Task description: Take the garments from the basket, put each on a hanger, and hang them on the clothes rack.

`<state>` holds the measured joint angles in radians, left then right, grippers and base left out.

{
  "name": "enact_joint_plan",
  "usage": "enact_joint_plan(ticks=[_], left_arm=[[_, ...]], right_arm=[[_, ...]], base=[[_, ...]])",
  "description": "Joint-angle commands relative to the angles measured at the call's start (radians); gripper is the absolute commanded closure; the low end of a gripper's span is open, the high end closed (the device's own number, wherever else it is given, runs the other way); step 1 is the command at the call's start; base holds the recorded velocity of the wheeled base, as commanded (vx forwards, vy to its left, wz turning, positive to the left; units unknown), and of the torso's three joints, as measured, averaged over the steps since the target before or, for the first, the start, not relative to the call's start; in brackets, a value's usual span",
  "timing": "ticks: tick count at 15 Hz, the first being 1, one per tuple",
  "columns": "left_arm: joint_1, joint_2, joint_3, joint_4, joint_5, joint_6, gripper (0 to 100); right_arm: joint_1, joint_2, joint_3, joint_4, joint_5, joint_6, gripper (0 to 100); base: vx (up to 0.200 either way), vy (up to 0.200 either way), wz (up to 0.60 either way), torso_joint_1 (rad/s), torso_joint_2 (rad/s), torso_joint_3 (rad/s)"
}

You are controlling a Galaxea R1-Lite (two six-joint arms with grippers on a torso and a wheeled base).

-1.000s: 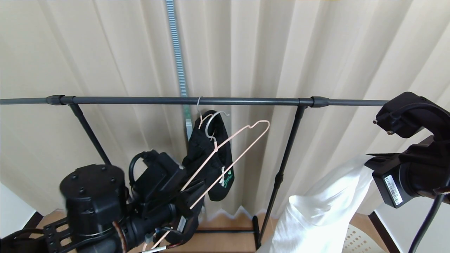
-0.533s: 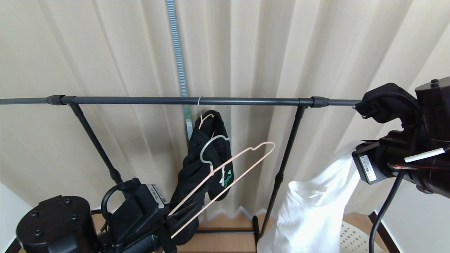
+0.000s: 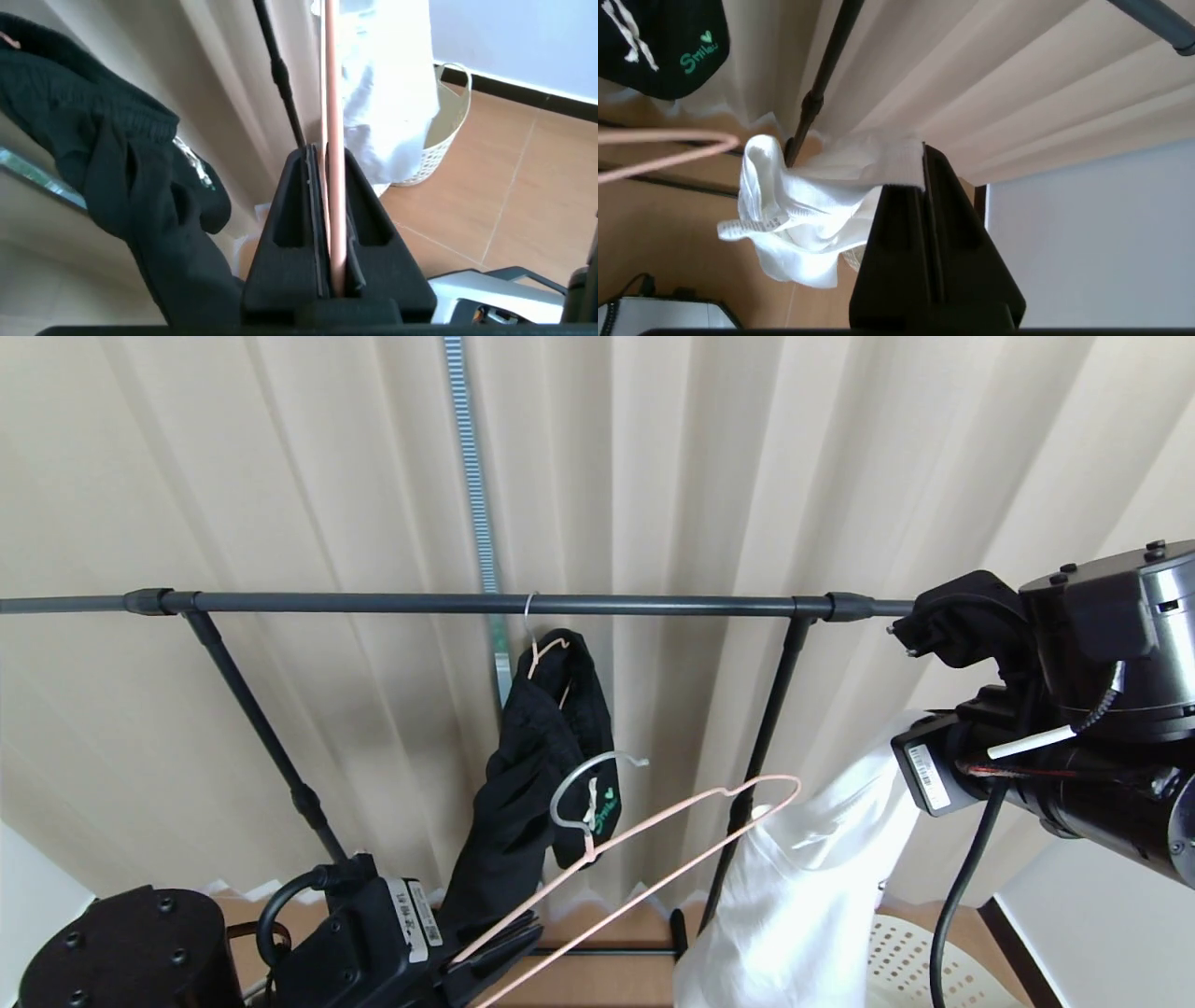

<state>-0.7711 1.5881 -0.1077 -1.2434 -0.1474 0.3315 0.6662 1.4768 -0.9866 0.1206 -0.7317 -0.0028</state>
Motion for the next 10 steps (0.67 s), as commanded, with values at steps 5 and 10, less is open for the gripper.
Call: enact_joint_plan(ticks=[5, 10], left_arm=[[-0.016, 0.007, -0.004, -0.001, -0.032, -0.006, 100], [-0.036, 0.009, -0.007, -0.001, -0.037, -0.009, 100]], right_arm=[[0.0, 0.03, -0.001, -0.003, 0.002, 0.001, 100], [0.01, 0.056, 0.0, -0.027, 0.002, 0.004, 100]], base=[[0.0, 0.0, 0.0, 0.0, 0.0, 0.0], [0.0, 0.0, 0.0, 0.0, 0.0, 0.0]])
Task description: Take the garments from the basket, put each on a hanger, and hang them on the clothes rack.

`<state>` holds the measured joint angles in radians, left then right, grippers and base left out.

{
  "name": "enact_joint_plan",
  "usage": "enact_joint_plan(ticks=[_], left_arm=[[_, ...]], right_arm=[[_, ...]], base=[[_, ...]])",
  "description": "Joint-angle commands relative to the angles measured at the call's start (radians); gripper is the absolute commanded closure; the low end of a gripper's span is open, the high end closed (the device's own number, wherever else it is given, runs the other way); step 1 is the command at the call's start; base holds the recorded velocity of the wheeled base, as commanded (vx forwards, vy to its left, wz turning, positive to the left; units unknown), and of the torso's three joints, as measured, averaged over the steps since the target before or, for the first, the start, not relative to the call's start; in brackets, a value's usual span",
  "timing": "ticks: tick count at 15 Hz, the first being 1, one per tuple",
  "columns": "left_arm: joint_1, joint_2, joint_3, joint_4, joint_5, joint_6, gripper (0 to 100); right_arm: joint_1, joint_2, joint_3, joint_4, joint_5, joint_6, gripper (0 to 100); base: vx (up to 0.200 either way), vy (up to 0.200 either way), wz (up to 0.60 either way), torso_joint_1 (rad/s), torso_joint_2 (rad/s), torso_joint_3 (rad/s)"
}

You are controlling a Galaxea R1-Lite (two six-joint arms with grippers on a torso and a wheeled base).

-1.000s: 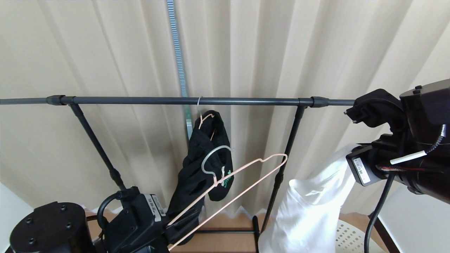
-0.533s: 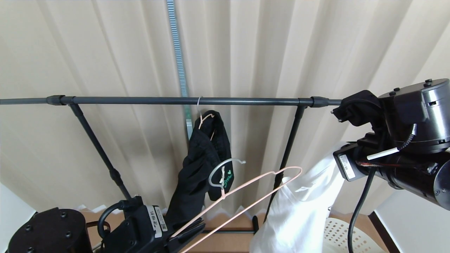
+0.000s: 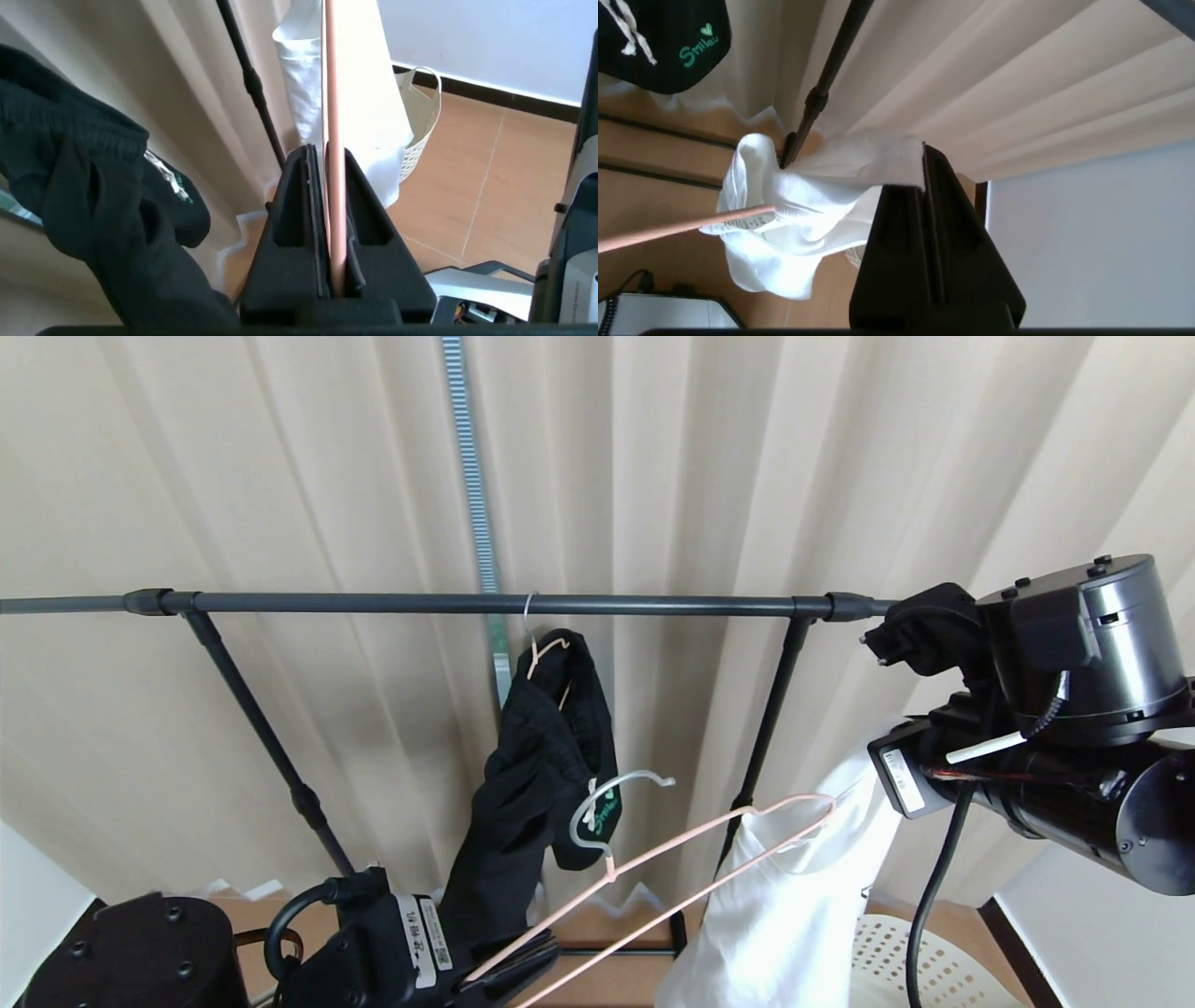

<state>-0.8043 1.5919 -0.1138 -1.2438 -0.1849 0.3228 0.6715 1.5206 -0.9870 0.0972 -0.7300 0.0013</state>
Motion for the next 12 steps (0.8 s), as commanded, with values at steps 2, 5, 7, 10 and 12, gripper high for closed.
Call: enact_joint_plan(ticks=[2, 5, 7, 10, 12], left_arm=[[-0.016, 0.01, -0.006, 0.0, -0.007, -0.021, 100], [-0.021, 0.045, -0.023, -0.022, -0.002, -0.037, 100], [-0.019, 0.072, -0.023, -0.069, 0.002, -0.039, 100], [-0.019, 0.122, -0.027, -0.131, 0.051, -0.056, 100], [-0.019, 0.151, -0.032, -0.166, 0.09, -0.057, 100]], right_arm=[[0.031, 0.024, 0.004, -0.013, -0.003, 0.002, 100], [0.068, 0.035, 0.01, -0.013, -0.023, 0.011, 100], [0.08, 0.035, 0.013, -0.013, -0.029, 0.013, 100], [0.086, 0.035, 0.021, -0.013, -0.031, 0.013, 100], [0.125, 0.033, 0.025, -0.013, -0.058, 0.013, 100]], base=[[0.0, 0.0, 0.0, 0.0, 0.0, 0.0], [0.0, 0.0, 0.0, 0.0, 0.0, 0.0], [0.0, 0.0, 0.0, 0.0, 0.0, 0.0], [0.0, 0.0, 0.0, 0.0, 0.0, 0.0], [0.0, 0.0, 0.0, 0.0, 0.0, 0.0]])
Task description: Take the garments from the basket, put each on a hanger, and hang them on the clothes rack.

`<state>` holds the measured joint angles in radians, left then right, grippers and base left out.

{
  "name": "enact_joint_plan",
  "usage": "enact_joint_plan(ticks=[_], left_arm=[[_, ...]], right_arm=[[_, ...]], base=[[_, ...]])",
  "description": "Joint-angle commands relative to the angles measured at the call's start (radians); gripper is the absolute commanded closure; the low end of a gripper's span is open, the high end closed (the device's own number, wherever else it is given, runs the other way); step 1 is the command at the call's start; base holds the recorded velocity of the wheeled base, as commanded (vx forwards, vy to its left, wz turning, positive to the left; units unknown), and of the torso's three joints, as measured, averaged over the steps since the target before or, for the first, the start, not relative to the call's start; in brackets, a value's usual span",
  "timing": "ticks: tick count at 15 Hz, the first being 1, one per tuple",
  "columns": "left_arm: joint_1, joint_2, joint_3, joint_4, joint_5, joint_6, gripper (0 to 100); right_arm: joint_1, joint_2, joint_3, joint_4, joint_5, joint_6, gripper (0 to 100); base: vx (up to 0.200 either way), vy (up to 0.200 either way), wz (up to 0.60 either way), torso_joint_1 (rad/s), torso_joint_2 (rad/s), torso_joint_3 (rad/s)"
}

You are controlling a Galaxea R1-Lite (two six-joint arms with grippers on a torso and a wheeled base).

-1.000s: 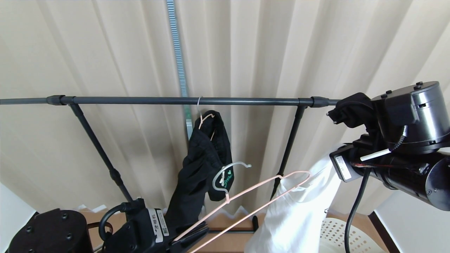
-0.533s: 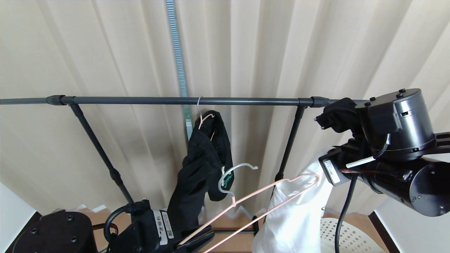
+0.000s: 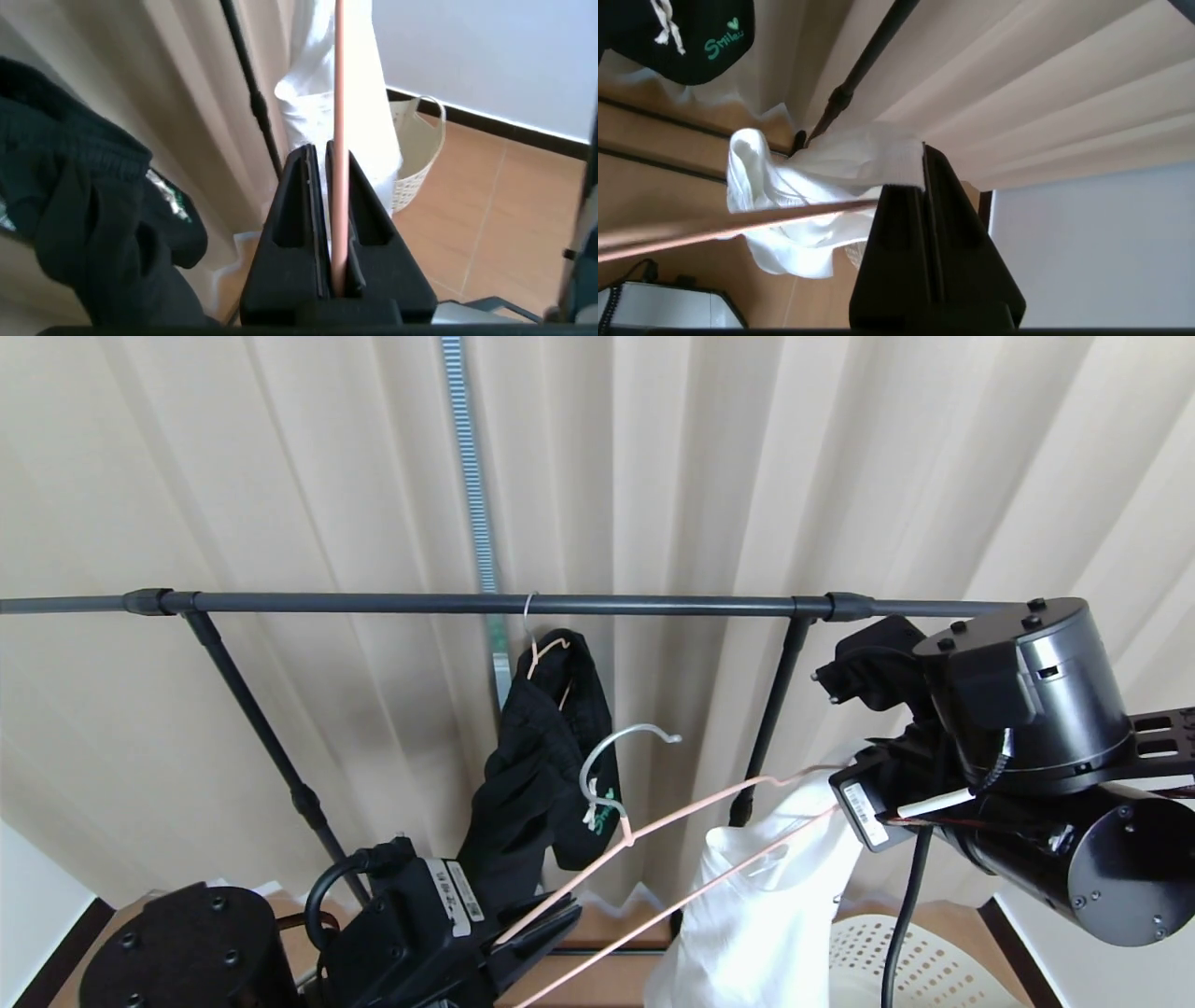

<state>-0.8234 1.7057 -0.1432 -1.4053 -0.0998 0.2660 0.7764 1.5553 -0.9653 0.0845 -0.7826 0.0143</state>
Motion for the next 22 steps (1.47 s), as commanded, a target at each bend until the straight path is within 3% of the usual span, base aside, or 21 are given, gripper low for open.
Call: enact_joint_plan(ticks=[1, 10, 15, 19, 22], left_arm=[[0.0, 0.04, -0.003, -0.012, 0.005, -0.001, 100], [0.003, 0.046, -0.001, -0.027, 0.008, -0.002, 100], [0.003, 0.046, -0.001, -0.027, 0.008, -0.002, 100], [0.004, 0.048, -0.001, -0.027, 0.008, -0.002, 100], [0.017, 0.04, 0.001, -0.029, 0.014, -0.002, 100]], right_arm=[[0.026, -0.001, 0.004, 0.0, -0.012, 0.001, 100], [0.247, 0.0, 0.022, 0.008, -0.015, 0.062, 100], [0.325, 0.005, 0.017, 0.0, -0.014, 0.11, 100], [0.357, 0.005, 0.014, 0.0, -0.012, 0.128, 100], [0.317, 0.0, -0.006, 0.0, -0.014, 0.133, 100]], base=[[0.0, 0.0, 0.0, 0.0, 0.0, 0.0], [0.0, 0.0, 0.0, 0.0, 0.0, 0.0], [0.0, 0.0, 0.0, 0.0, 0.0, 0.0], [0.0, 0.0, 0.0, 0.0, 0.0, 0.0], [0.0, 0.0, 0.0, 0.0, 0.0, 0.0]])
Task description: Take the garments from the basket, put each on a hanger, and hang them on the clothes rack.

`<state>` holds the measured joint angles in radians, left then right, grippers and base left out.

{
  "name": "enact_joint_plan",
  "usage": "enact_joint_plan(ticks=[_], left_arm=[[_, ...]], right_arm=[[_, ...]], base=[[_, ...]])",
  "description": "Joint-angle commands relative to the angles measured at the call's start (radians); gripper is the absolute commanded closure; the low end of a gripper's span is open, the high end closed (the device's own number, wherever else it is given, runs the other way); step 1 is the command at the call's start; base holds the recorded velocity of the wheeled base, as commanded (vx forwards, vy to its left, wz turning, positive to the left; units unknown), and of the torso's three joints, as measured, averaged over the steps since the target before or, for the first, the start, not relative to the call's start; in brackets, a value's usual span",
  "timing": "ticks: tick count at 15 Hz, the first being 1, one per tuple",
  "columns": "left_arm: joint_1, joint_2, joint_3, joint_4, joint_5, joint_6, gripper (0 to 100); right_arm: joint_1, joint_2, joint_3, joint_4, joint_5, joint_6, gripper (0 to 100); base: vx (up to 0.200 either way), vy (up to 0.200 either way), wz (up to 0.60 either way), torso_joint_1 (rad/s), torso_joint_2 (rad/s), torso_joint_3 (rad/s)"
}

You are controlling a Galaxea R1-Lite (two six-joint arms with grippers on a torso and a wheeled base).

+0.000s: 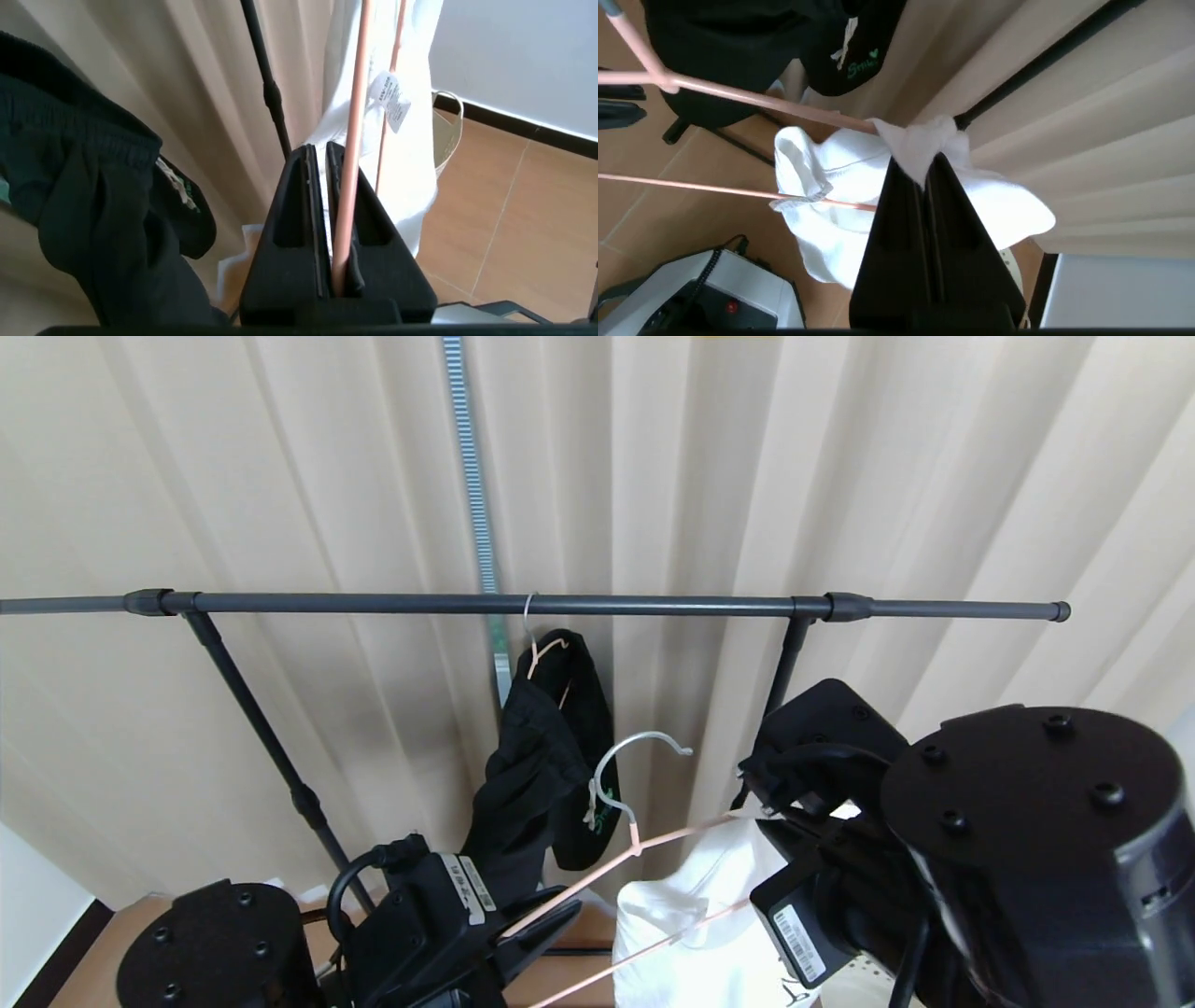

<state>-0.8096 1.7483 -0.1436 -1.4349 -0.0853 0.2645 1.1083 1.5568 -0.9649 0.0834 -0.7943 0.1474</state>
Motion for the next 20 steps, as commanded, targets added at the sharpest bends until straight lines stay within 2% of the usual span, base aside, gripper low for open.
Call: enact_joint_plan(ticks=[1, 5, 13, 14, 20], left_arm=[[0.021, -0.004, 0.002, -0.001, 0.007, 0.001, 100], [0.095, -0.036, -0.002, 0.001, 0.013, 0.009, 100], [0.153, -0.039, -0.053, 0.001, 0.093, 0.009, 100], [0.153, -0.038, -0.056, 0.002, 0.102, 0.007, 100], [0.144, -0.024, -0.059, 0.002, 0.111, 0.01, 100]], right_arm=[[-0.07, -0.004, -0.011, 0.001, 0.0, 0.0, 100], [-0.16, -0.012, -0.025, 0.001, 0.0, -0.003, 100], [-0.202, -0.017, -0.026, 0.01, -0.006, -0.009, 100], [-0.199, -0.021, -0.025, 0.015, -0.006, -0.009, 100], [-0.028, -0.015, -0.012, 0.015, -0.016, 0.0, 100]], base=[[0.0, 0.0, 0.0, 0.0, 0.0, 0.0], [0.0, 0.0, 0.0, 0.0, 0.0, 0.0], [0.0, 0.0, 0.0, 0.0, 0.0, 0.0], [0.0, 0.0, 0.0, 0.0, 0.0, 0.0], [0.0, 0.0, 0.0, 0.0, 0.0, 0.0]])
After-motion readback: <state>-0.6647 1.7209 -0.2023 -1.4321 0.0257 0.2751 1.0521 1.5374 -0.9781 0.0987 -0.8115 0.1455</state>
